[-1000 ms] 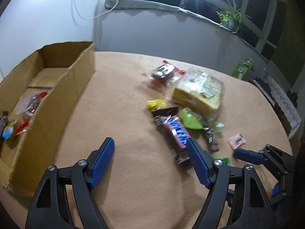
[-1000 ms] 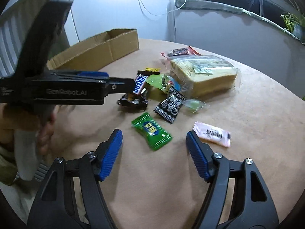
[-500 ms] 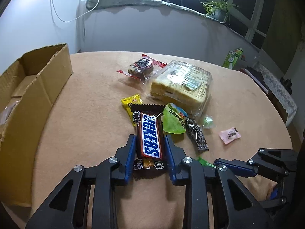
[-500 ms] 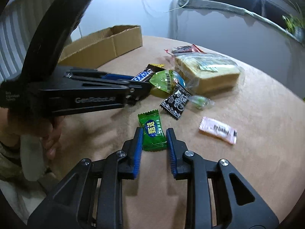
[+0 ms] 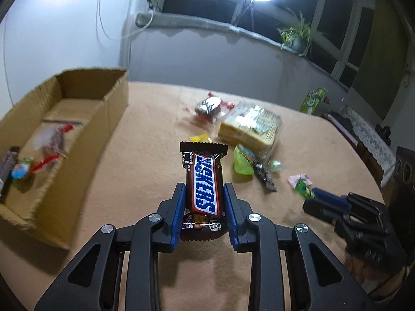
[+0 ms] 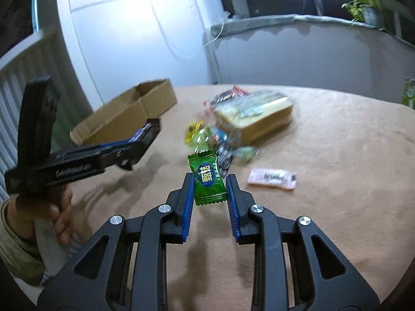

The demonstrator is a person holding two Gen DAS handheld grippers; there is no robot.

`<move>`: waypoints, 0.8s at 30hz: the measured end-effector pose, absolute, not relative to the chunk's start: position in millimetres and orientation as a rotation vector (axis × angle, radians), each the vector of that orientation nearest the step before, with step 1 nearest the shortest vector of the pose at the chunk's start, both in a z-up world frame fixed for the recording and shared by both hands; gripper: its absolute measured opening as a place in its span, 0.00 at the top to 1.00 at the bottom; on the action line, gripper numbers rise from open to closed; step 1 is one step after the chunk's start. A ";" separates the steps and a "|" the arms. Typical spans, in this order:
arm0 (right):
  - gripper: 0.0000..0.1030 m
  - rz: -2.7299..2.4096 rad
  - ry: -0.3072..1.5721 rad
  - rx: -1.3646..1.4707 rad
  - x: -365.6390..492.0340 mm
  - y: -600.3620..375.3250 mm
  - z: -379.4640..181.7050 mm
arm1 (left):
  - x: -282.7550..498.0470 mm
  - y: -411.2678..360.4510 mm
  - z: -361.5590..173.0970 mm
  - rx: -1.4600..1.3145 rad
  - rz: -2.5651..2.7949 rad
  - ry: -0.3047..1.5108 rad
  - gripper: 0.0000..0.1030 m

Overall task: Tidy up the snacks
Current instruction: 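Carry the Snickers bar and green candy into the box and release both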

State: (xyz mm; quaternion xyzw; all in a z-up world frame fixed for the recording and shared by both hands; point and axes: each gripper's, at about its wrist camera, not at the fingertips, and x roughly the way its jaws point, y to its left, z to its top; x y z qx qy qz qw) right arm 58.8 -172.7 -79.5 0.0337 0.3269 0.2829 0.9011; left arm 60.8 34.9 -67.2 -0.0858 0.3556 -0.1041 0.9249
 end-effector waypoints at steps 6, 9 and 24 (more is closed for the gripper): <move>0.76 0.564 0.632 0.086 56.4 -178.1 -62.2 | 48.5 38.3 -48.4 -0.151 -0.207 0.660 0.74; 0.76 0.563 0.626 0.095 56.7 -176.9 -59.8 | 46.0 42.5 -41.4 -0.158 -0.207 0.639 0.74; 0.76 0.638 0.588 0.073 65.4 -124.4 -36.2 | 33.1 91.1 -15.2 -0.200 -0.137 0.536 0.74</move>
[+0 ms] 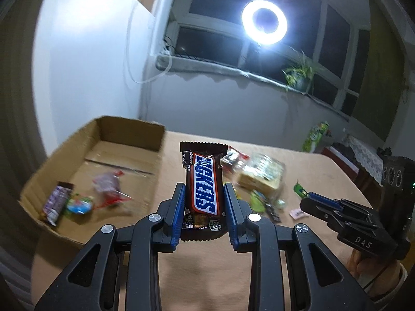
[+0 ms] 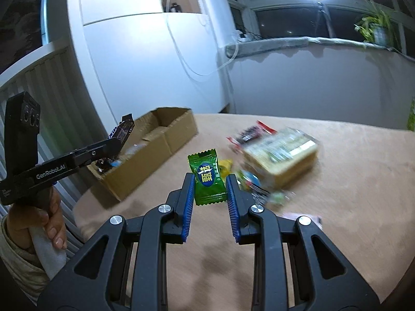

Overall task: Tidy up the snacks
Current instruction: 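Carry the Snickers bar and green candy into the box and release both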

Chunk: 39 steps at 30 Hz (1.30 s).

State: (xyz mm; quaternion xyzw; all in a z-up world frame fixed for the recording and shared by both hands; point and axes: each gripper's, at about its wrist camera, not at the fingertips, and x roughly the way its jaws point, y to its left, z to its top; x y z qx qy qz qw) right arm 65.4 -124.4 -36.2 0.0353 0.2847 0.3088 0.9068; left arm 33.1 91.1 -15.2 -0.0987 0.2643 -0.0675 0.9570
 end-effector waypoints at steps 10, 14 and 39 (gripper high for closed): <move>0.75 0.733 0.540 0.020 72.6 -53.2 -10.3 | 22.0 154.3 -10.8 -0.249 -0.021 0.489 0.74; 0.75 0.780 0.533 -0.010 73.5 -19.2 -3.5 | 18.3 178.3 -14.8 -0.277 0.017 0.479 0.74; 0.69 0.910 0.567 -0.092 96.2 92.6 -14.1 | 33.1 233.9 -43.4 -0.385 0.049 0.526 0.67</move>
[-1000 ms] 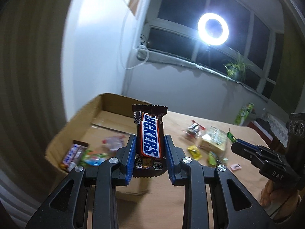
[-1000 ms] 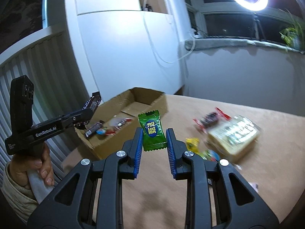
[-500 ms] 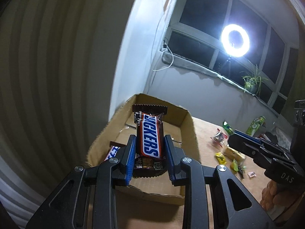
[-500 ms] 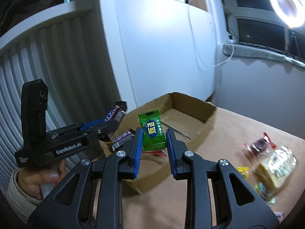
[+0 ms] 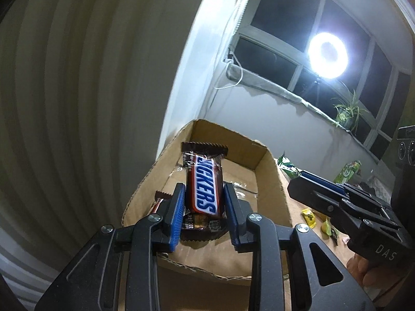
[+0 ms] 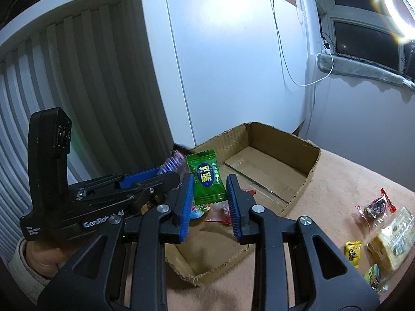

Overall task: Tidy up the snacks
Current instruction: 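Carry the Snickers bar and green candy into the box and release both, then grasp the black packet with the left gripper while the right gripper grasps the pink wrapper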

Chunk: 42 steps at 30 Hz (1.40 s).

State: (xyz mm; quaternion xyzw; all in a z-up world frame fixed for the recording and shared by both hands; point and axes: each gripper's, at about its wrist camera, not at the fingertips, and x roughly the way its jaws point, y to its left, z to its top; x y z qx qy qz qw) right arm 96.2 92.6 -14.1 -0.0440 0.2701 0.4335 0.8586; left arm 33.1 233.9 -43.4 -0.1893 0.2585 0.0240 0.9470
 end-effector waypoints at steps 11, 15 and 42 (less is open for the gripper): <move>0.57 0.828 0.588 -0.045 87.6 59.4 -32.2 | 8.4 233.9 -38.9 -0.390 0.048 0.504 0.37; 0.57 0.802 0.583 -0.059 72.2 47.1 -37.8 | 3.3 232.0 -32.2 -0.384 0.050 0.488 0.37; 0.32 0.568 0.587 -0.017 54.4 -106.9 -63.5 | 19.7 97.5 -18.2 -0.191 -0.108 0.561 0.25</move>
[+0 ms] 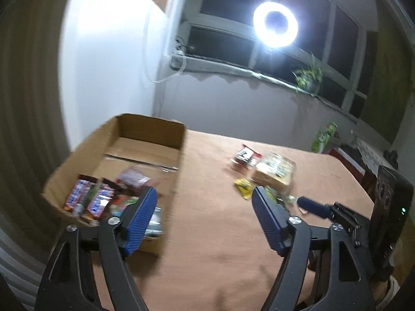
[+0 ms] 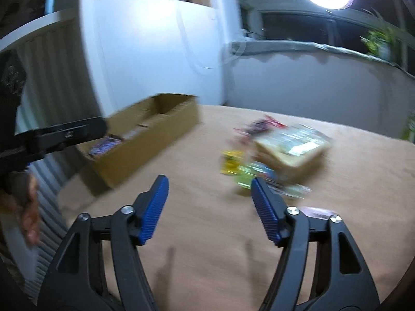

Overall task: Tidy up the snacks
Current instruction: 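Grasp the black packet with the left gripper while the right gripper grasps the pink wrapper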

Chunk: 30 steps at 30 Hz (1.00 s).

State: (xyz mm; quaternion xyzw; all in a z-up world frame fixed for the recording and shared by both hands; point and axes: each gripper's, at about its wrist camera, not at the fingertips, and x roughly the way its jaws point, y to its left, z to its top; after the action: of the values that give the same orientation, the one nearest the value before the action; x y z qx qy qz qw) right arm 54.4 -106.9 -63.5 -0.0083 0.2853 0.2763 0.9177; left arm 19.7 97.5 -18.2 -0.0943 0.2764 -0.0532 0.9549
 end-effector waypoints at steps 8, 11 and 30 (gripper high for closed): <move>0.20 0.329 0.728 -0.031 79.1 -190.3 -91.6 | 45.7 23.5 -44.7 -0.114 -0.254 0.679 0.25; 0.20 0.301 0.784 -0.087 85.2 -200.2 -100.3 | 54.9 -3.4 -55.3 -0.087 -0.321 0.717 0.25; 0.19 0.479 0.863 -0.241 112.1 -192.3 -101.7 | 113.5 -43.5 -87.7 -0.142 -0.420 0.878 0.25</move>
State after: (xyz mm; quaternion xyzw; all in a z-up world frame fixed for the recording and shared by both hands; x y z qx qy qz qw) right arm 112.1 -192.3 -101.7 -0.1155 0.4131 0.2295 0.8737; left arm 113.5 -43.5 -87.7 -0.0683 0.4217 -0.2017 0.8814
